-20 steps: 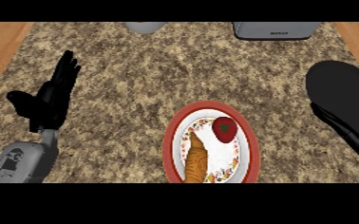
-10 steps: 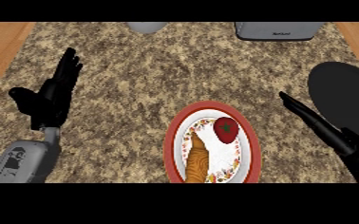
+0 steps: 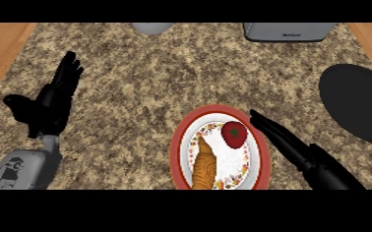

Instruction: Pick the croissant from the plate and place it in the pan

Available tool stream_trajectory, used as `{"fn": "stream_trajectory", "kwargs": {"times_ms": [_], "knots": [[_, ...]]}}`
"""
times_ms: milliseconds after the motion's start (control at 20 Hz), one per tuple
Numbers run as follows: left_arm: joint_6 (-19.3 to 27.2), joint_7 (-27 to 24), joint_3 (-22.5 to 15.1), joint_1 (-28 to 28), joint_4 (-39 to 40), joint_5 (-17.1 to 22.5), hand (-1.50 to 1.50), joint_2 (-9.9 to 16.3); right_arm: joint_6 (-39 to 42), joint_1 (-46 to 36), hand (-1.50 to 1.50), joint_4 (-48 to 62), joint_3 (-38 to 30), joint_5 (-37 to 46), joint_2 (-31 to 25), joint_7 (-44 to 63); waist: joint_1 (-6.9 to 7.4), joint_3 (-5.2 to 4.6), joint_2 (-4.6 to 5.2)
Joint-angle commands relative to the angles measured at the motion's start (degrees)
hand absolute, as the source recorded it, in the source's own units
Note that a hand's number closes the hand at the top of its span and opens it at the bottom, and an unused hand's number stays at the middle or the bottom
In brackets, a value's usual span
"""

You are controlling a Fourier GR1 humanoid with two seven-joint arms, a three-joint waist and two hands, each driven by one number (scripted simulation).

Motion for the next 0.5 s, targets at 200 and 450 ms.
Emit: {"fn": "stream_trajectory", "kwargs": {"times_ms": [200,450], "knots": [[-1.9,1.3,2.6,-2.0,1.8,-1.8,0.00,-1.9,0.8,-1.7,-1.50,2.6,2.1,8.4,5.4,6.0,-0.15,0.00,0.02],[-2.7,0.7,3.2,-2.4,2.8,-2.9,0.00,-2.9,1.0,0.6,-1.50,10.8,5.9,13.5,7.3,0.9,-0.12,0.02,0.06]]}}
